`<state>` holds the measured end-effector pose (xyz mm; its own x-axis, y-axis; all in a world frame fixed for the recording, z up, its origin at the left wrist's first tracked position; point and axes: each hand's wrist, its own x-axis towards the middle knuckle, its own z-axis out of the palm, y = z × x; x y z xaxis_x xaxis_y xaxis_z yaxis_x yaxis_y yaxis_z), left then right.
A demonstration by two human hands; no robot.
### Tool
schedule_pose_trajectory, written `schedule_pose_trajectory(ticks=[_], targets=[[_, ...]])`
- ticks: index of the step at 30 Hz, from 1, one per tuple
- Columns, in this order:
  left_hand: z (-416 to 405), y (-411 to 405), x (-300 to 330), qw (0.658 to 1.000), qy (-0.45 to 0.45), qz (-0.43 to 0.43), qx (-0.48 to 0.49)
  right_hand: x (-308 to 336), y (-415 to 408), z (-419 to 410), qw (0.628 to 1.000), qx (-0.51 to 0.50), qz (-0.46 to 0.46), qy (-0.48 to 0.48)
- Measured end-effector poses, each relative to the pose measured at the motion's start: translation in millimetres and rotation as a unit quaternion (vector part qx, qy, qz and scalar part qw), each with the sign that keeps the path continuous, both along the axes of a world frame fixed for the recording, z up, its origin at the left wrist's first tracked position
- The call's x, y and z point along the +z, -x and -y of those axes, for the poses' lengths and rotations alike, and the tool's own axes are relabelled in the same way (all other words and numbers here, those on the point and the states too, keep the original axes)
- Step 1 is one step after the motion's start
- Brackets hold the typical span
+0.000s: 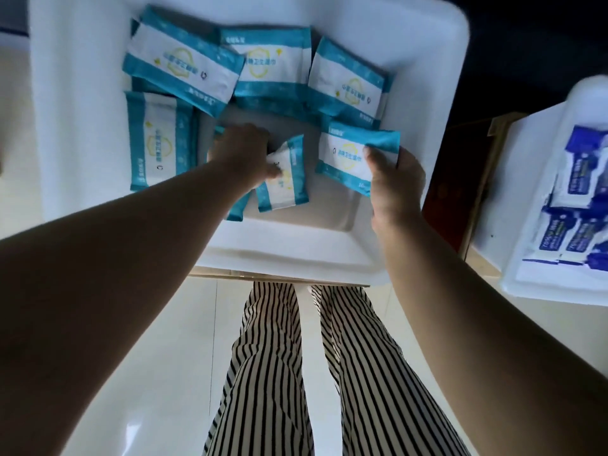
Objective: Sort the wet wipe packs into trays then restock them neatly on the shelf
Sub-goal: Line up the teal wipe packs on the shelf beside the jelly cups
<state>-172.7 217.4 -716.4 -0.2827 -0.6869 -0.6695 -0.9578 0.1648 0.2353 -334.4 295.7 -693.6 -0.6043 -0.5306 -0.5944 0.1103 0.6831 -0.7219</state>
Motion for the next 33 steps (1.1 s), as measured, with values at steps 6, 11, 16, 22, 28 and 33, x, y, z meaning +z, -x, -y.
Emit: schedule_pose_trajectory(ticks=[6, 11, 16, 22, 28, 33], targets=[[3.1, -27.9, 93.4, 0.929, -0.042, -0.164, 0.330, 83.8, 20.1, 5.1, 0.979, -0.086, 0.186, -0.003], [16.4, -44.1, 215.9, 0.796, -0.135, -0.344, 0.479, 192.1, 17.9, 21.1, 0.950, -0.054, 0.295, 0.087], [31.1, -51.9, 341.6, 0.766, -0.117, -0.473, 0.419, 312.1, 14.8, 42.1, 0.936, 0.002, 0.299, 0.187], [48.1, -54.6, 481.6, 0.721, -0.083, -0.586, 0.360, 464.8, 7.1, 61.1, 0.916, 0.035, 0.232, 0.325], [58.5, -55.9, 590.0, 0.686, -0.026, -0.672, 0.278, 584.3, 1.6, 67.0, 0.875, 0.086, 0.152, 0.451], [66.4, -42.4, 654.9, 0.679, 0.019, -0.705, 0.205, 645.8, 6.2, 77.2, 0.843, 0.094, 0.136, 0.513]])
